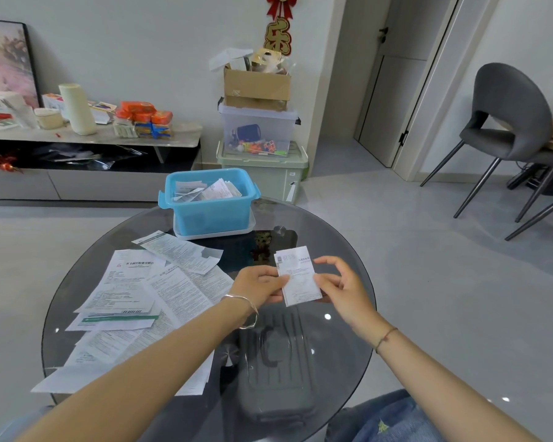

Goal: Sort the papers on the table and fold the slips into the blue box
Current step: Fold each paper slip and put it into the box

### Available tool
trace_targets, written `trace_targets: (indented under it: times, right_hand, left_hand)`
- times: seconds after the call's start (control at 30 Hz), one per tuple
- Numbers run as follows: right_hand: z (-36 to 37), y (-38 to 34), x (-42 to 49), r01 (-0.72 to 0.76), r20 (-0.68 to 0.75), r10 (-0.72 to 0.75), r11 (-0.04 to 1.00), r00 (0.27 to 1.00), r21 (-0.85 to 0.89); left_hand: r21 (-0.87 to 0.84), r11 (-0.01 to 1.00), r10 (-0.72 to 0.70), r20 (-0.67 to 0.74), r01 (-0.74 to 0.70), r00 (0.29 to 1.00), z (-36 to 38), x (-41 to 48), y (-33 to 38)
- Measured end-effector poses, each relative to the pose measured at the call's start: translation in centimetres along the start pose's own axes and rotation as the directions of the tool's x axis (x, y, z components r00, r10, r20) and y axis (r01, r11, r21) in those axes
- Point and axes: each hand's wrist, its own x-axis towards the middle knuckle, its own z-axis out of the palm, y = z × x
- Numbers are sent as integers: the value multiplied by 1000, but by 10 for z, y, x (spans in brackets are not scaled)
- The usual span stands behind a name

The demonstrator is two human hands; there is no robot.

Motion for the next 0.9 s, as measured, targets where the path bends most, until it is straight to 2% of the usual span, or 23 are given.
trace_targets:
  times: [0.07,0.13,0.23,0.33,0.37,0.43,0.47,0.53,0.6,0.7,0.77,0.8,0.83,0.9]
  right_hand:
    - [-7,4,0,108,15,-107,987,994,-119]
    - [-14,9,0,216,59,-208,922,976,-322]
    - [-20,16,0,312,125,-293,776,948,-548]
    - [-24,29,2,340,155,-315,701,936,-627]
    - [-25,34,3,348,173,-315,673,933,-653]
    - [-26,44,5,395,230,-337,593,913,-701]
    - [-26,47,5,438,266,-371,532,890,-725]
    - [-31,51,7,515,347,-425,388,836,-765]
    - [-35,51,8,577,424,-470,247,774,-778]
    - [-37,52,9,659,522,-517,113,678,-744]
    - [-36,52,9,670,541,-516,90,664,-737]
    - [-36,53,9,660,522,-512,123,682,-741]
    - [-35,54,8,641,487,-508,184,711,-745]
    - [-33,53,5,569,375,-476,373,795,-733]
  left_hand:
    - [-38,999,-26,8,26,1000,2,2,0]
    - [-37,999,-36,32,37,999,2,5,0]
    - [95,995,-1,49,-3,999,0,9,-5]
    - [306,942,131,36,-136,991,-2,11,-14]
    - [439,874,210,48,-209,977,-4,11,-19]
    - [673,618,369,207,-406,906,-10,12,-31]
    - [730,461,395,340,-504,853,-14,13,-37]
    - [763,226,314,532,-606,787,-17,11,-44]
    - [770,117,263,585,-627,768,-18,7,-46]
    - [763,48,271,612,-645,743,-19,4,-44]
    - [763,47,262,613,-644,745,-19,6,-43]
    - [768,60,263,603,-637,753,-18,8,-43]
    - [774,91,272,586,-626,764,-18,10,-42]
    - [790,151,295,538,-594,790,-15,15,-40]
